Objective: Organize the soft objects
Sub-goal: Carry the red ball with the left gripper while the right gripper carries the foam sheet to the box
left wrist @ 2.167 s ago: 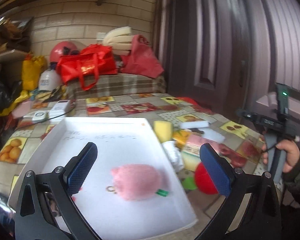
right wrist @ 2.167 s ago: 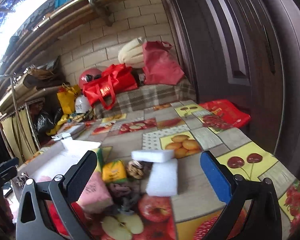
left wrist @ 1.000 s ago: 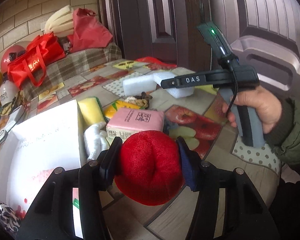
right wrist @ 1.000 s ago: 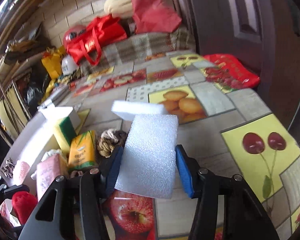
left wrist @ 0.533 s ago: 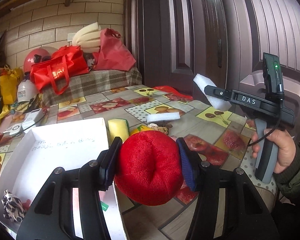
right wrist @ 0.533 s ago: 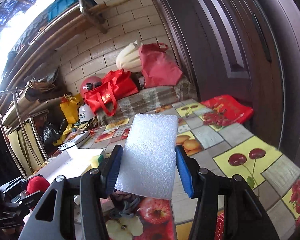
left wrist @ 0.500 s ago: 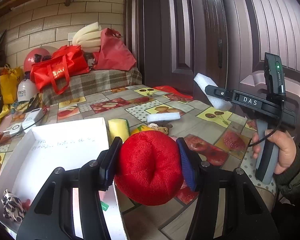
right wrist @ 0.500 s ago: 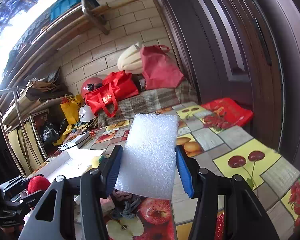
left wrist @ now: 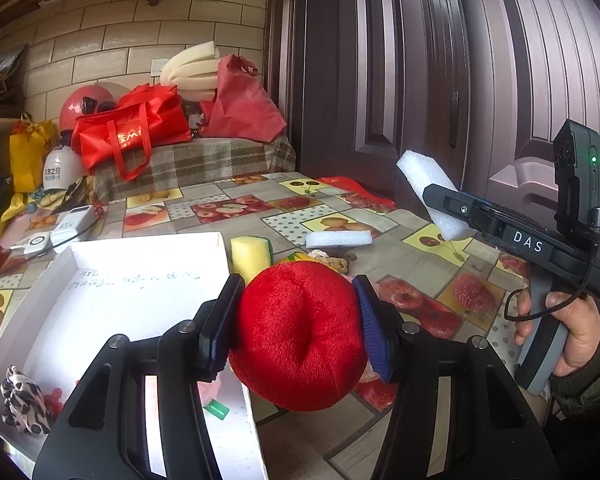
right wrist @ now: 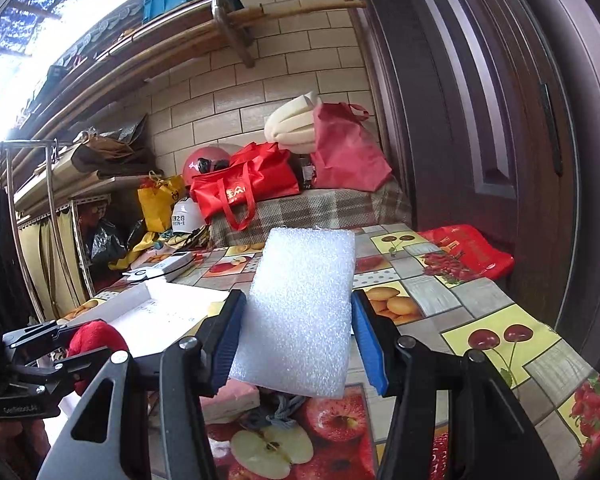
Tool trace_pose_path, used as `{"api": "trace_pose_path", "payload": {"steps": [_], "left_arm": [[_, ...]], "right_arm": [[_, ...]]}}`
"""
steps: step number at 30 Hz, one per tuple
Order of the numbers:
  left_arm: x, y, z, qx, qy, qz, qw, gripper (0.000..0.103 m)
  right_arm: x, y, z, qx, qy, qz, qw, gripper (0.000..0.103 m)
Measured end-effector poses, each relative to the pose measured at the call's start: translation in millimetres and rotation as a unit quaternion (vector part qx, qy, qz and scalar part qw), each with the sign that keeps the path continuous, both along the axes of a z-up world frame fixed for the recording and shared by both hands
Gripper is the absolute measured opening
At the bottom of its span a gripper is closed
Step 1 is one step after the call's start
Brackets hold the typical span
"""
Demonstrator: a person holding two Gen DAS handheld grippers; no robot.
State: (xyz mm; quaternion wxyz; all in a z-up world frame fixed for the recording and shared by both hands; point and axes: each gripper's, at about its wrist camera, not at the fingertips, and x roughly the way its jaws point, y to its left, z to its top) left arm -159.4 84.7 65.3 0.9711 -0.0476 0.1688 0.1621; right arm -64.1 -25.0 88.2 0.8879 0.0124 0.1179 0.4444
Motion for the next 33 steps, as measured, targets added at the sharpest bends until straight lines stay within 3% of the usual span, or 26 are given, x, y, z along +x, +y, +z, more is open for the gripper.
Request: {"api": "trace_pose_path", "payload": {"steps": [18,21,24,33], "left_arm": [[-16.8,14.0,2.8,-0.011,-0.021,0.041,0.9989,0.055],[-25.1,24.0,2.6,-0.01,-0.026,0.06,0.9978,0.055],[-35.2,35.0,0.6,0.02,-0.021,0.102,0.9944,0.055],[-71.9,75.2,-2.6,-0.016,-0.044,0.158,0.9864,0.055]], "right_arm": [[-39.1,28.5,-2.5,-0.016,-0.026,0.064,0.997,0.053],[-43.4,32.9,-2.2,-0.021,-0.031,0.073,0.997,0.053],[-47.7,37.0,-2.4,-0.023,-0.034,0.081,0.996,0.053],[-56.7,48.3,-2.5,-0.033,-0.04,0.099,0.994,0.053]]}}
